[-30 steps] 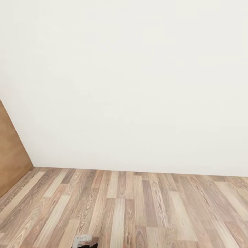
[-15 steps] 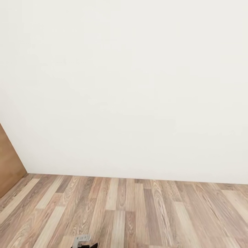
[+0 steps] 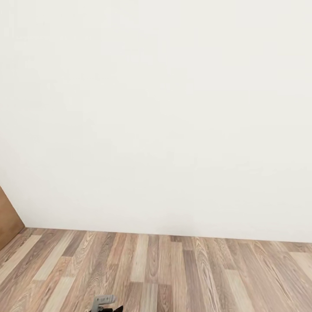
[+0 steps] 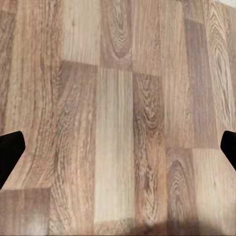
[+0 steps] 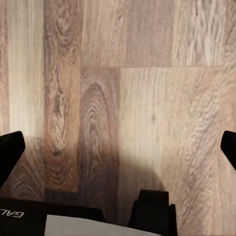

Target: In the bedroom, move the book from the bed onto either nightstand, and place the two sandals side by side next to the bed.

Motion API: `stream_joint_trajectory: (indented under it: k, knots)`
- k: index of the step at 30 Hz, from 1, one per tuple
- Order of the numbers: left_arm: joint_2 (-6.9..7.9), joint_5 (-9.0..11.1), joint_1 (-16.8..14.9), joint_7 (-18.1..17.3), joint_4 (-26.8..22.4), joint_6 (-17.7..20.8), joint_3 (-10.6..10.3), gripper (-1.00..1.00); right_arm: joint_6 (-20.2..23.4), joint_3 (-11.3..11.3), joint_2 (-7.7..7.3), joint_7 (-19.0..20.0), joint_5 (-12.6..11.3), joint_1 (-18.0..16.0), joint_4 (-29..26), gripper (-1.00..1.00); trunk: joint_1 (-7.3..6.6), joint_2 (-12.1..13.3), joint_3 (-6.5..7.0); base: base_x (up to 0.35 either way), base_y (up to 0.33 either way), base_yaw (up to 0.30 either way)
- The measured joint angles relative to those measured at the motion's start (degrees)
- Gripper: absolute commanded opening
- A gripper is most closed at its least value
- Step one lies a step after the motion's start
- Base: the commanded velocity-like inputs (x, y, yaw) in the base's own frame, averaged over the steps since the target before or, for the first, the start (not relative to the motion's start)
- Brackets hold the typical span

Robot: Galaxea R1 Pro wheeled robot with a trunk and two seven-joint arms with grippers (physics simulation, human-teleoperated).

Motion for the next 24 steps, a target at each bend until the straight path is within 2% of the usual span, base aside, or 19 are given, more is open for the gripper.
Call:
stream_joint_trajectory:
  k: [20,24]
  knots:
    - [-0.01,0.0,0.0,0.0,0.0,0.0,0.0,1.00,0.0,0.1,0.00,0.2,0.0,0.0,0.0,1.00,0.00,0.0,0.00,0.315,0.000,0.000]
    - [-0.03,0.0,0.0,0.0,0.0,0.0,0.0,1.00,0.0,0.1,0.00,0.2,0.0,0.0,0.0,1.00,0.02,0.0,0.00,0.128,0.000,-0.048]
